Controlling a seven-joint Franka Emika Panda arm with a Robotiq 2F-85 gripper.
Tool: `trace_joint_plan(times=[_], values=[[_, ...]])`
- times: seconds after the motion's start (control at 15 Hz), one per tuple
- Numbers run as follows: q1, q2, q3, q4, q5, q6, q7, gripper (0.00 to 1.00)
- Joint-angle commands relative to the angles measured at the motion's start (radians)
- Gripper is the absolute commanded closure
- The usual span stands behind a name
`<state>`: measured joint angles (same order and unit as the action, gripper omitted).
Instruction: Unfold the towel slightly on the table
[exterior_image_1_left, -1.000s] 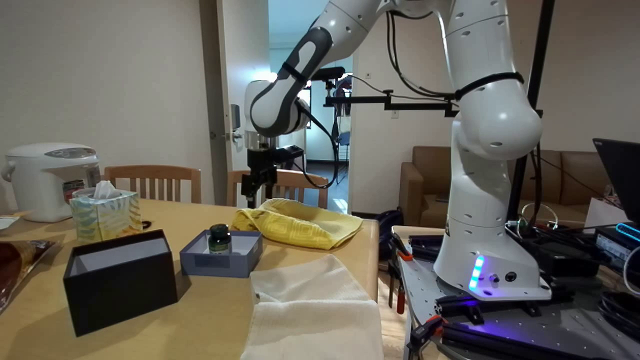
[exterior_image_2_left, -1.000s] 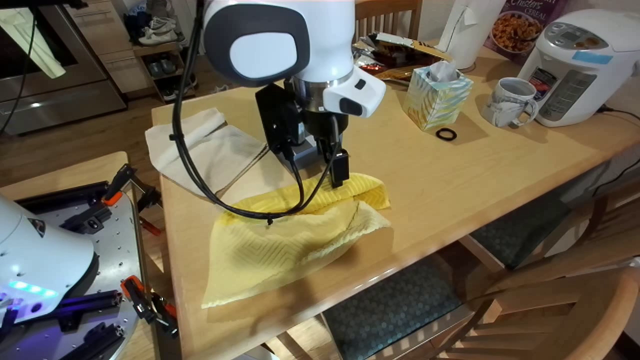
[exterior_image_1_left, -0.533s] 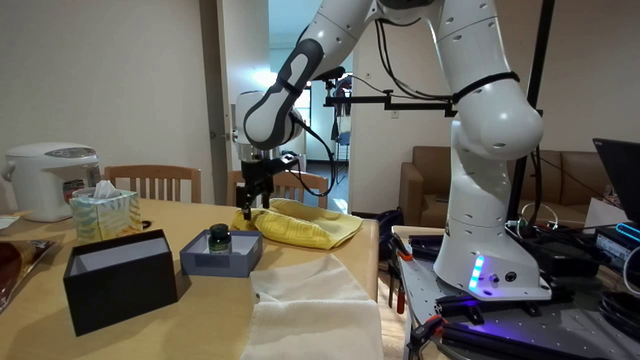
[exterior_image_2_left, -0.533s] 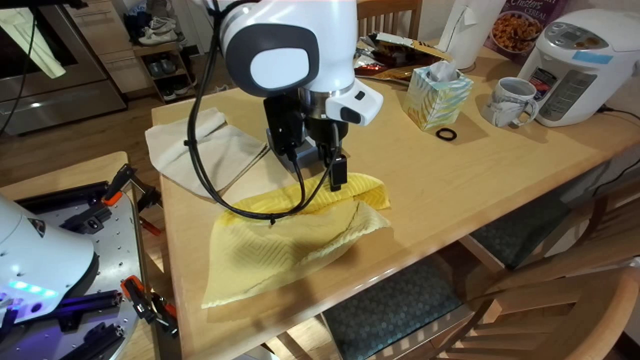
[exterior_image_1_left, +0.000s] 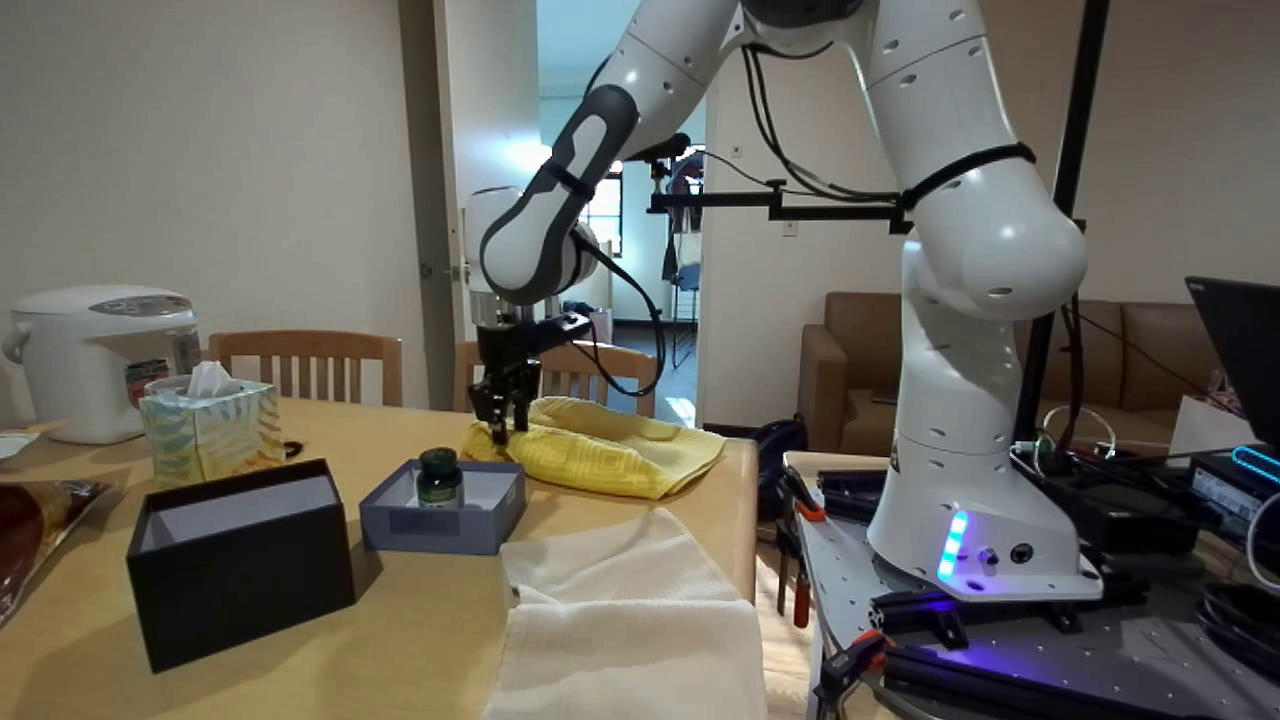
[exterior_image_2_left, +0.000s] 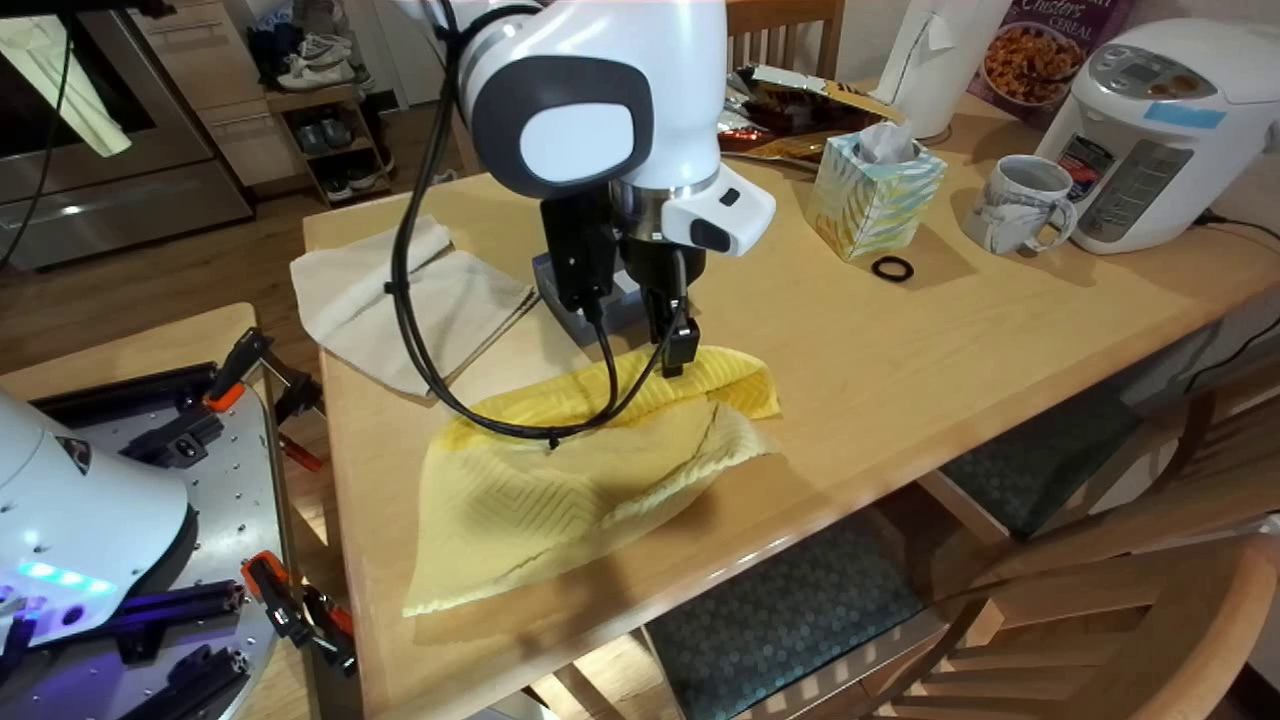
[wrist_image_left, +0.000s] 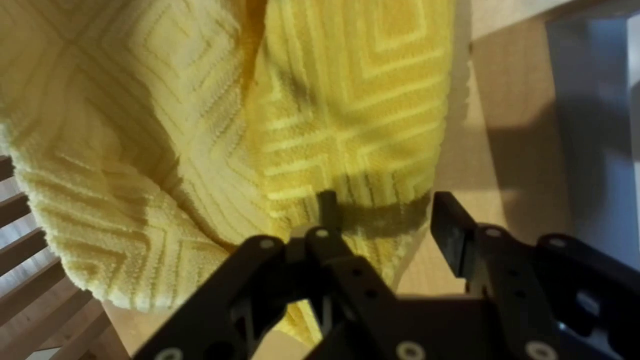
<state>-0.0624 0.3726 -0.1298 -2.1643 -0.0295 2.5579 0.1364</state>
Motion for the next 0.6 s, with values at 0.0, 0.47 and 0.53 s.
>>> trace_joint_plan(times=[0.0, 0.47, 0.53], values=[[0.010, 0.006, -0.009, 0.018, -0.013, -0.025, 0.032, 0.78], [0.040, -0.014, -0.047, 0.011, -0.073, -0.032, 0.092, 1.00], [0.043, -0.013, -0.051, 0.012, -0.079, -0.035, 0.099, 1.00]])
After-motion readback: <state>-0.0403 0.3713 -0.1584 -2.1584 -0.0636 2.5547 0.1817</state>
